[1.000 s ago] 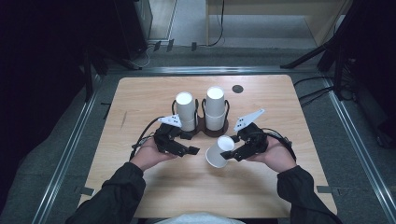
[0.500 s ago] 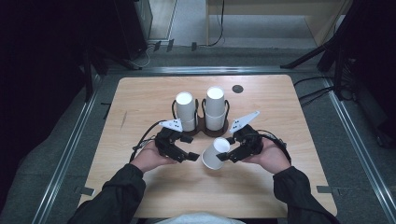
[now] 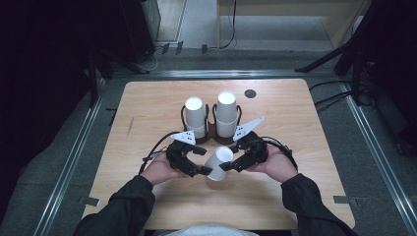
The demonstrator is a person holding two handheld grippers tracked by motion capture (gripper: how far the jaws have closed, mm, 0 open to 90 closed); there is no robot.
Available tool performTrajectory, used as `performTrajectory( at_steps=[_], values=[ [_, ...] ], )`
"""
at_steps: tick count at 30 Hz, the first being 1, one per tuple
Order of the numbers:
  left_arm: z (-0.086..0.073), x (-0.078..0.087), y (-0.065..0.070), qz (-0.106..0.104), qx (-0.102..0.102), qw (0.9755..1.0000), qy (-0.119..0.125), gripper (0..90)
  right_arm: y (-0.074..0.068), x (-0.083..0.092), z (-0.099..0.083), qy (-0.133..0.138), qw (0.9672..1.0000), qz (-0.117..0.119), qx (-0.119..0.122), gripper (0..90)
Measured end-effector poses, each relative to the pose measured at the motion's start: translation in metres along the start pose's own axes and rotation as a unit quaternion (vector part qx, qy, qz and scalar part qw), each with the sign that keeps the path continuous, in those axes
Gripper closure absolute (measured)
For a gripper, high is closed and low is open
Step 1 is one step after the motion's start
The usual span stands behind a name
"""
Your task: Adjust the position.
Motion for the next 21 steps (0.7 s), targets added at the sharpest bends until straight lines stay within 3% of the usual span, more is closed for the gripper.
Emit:
performTrajectory(
  at_steps=[13,17,21],
  values=[
    [0.0,-0.01,0.009,-0.008,-0.026,0.9996,0.0,16.0,-0.005,0.0,0.012,0.022,0.9996,0.016,-0.001,35.0],
    [0.001,-0.009,0.01,-0.017,-0.025,0.9995,0.011,18.2,-0.006,0.001,0.014,0.031,0.9992,0.025,-0.002,35.0],
    [0.002,-0.008,0.012,-0.015,-0.037,0.999,0.02,22.3,-0.007,0.003,0.015,0.038,0.9988,0.029,-0.008,35.1]
  ],
)
Point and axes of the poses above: each handheld gripper's, and its own axes: x roughly backward along the jaws, z roughly out of its top, y roughly to its right, the point moved 5 cm from there along -x, roughly forward along the jaws, and after that the axes turned 2 degrees about x, right-handed, at the moved point
